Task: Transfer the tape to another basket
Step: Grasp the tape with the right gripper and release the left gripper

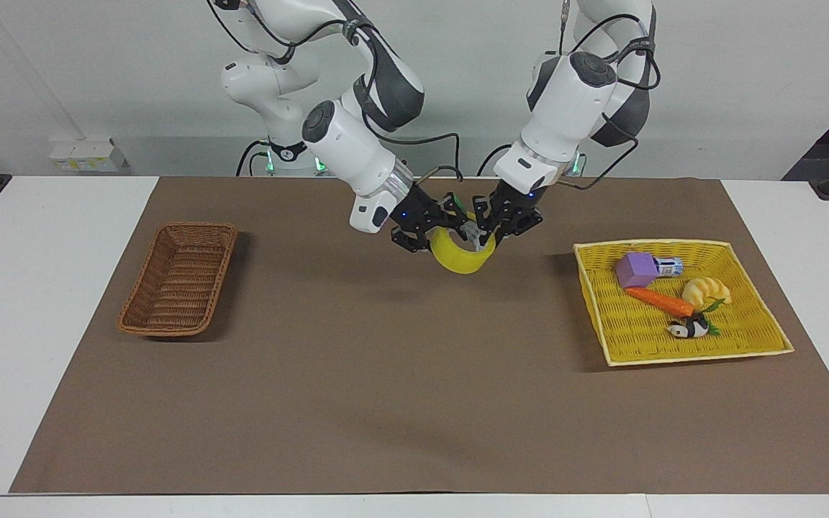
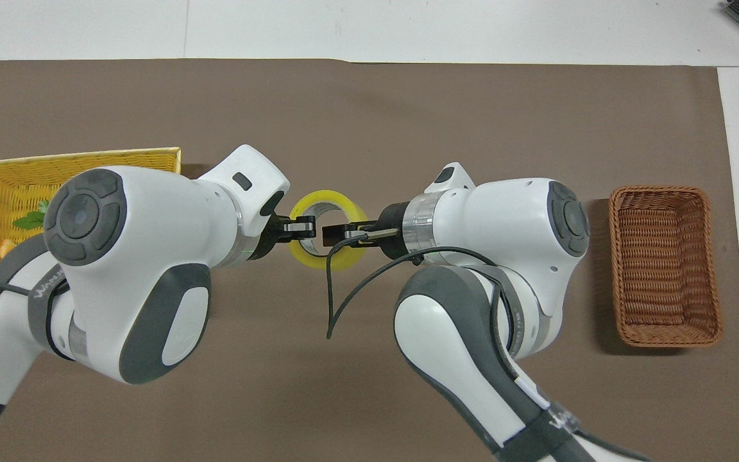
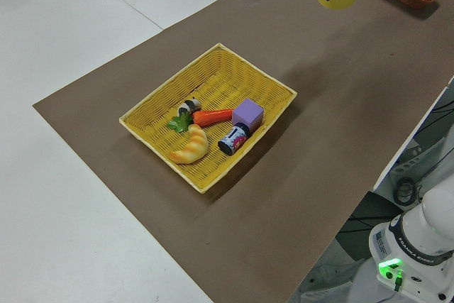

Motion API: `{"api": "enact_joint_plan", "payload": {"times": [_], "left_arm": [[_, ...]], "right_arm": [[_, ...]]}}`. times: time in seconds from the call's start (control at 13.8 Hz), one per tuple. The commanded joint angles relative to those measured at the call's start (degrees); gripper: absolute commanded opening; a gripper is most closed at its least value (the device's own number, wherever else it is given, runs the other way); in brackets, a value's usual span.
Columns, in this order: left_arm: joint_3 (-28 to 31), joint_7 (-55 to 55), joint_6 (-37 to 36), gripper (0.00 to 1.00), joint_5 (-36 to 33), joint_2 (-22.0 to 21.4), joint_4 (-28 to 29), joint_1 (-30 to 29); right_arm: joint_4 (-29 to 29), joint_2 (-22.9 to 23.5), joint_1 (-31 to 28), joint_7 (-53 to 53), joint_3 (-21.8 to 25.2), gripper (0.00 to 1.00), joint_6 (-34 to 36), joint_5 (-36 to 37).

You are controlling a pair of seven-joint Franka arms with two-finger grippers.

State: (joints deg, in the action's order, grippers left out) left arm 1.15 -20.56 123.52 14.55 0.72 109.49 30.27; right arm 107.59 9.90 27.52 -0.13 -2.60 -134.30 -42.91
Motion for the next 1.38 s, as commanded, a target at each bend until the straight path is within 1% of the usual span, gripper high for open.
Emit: {"api": "enact_joint_plan", "payload": {"times": [0.0,0.07,0.15,0.22,0.36,0.44,0.51,0.58,0.65,0.8,0.87,0.95,1.09,1.16,1.24,1.31], "left_arm": [[1.1,-0.3,0.3,0.20,1.0,-0.9,0.1,1.1],[1.1,-0.3,0.1,0.26,1.1,-0.9,0.1,1.0],[1.1,-0.3,-0.1,0.36,1.1,-1.0,-0.1,0.8],[1.1,-0.4,-0.2,0.50,1.0,-1.1,-0.2,0.8],[1.2,0.4,-1.4,0.88,0.9,-1.6,-0.2,0.9],[1.4,0.5,-3.0,0.99,0.2,-1.9,-0.2,0.7],[1.6,0.7,-4.9,1.00,-0.3,-2.3,-0.2,0.3],[1.8,1.2,-6.1,1.00,-2.2,-3.0,-0.1,0.1],[2.2,1.3,-7.2,1.00,-4.6,-3.6,0.1,0.0],[2.5,1.8,-9.6,1.00,-10.1,-3.7,0.1,-2.3],[2.5,4.5,-10.0,1.00,-11.5,-3.7,0.2,-4.0],[2.5,9.2,-10.3,1.00,-11.5,-3.7,0.4,-6.5],[2.6,16.5,-11.1,1.00,-11.6,-3.6,0.1,-9.7],[2.6,19.3,-11.1,1.00,-11.9,-3.6,-0.9,-12.0],[2.5,23.4,-12.4,1.00,-12.8,-3.5,-3.5,-14.2],[2.5,26.2,-16.0,1.00,-13.4,-3.4,-6.2,-15.8]], "right_arm": [[-0.5,0.6,-0.4,2.9,-0.3,0.00,-0.3,-1.1],[-0.5,0.6,-0.4,2.9,-0.3,0.00,-0.2,-1.0],[-0.5,0.6,-0.4,3.0,-0.3,0.00,-0.2,-0.9],[-0.5,0.6,-0.4,3.1,-0.3,0.00,-0.2,-0.9],[-0.5,0.6,-0.4,3.5,-0.3,0.00,-0.2,-0.5],[-0.5,0.5,-0.4,4.0,-0.2,0.00,0.3,-0.2],[-0.5,0.5,-0.4,4.0,-0.1,0.00,1.6,0.2],[-0.5,0.5,-0.4,4.0,0.0,0.00,3.0,1.3],[-0.2,0.2,-0.4,4.1,0.1,0.00,3.6,1.9],[0.0,0.2,-0.8,4.2,0.5,0.00,6.1,4.4],[-0.1,0.1,-1.8,4.9,0.5,0.00,7.3,6.2],[-0.1,0.1,-2.4,5.3,0.4,0.00,8.4,8.1],[-0.3,0.2,-4.5,5.4,0.4,0.00,10.8,10.1],[-0.4,0.3,-5.3,5.5,0.5,0.00,11.8,11.8],[-0.9,0.5,-6.9,6.0,0.4,0.00,13.9,14.8],[-1.6,0.7,-8.5,6.2,0.3,0.00,15.3,17.8]]}}
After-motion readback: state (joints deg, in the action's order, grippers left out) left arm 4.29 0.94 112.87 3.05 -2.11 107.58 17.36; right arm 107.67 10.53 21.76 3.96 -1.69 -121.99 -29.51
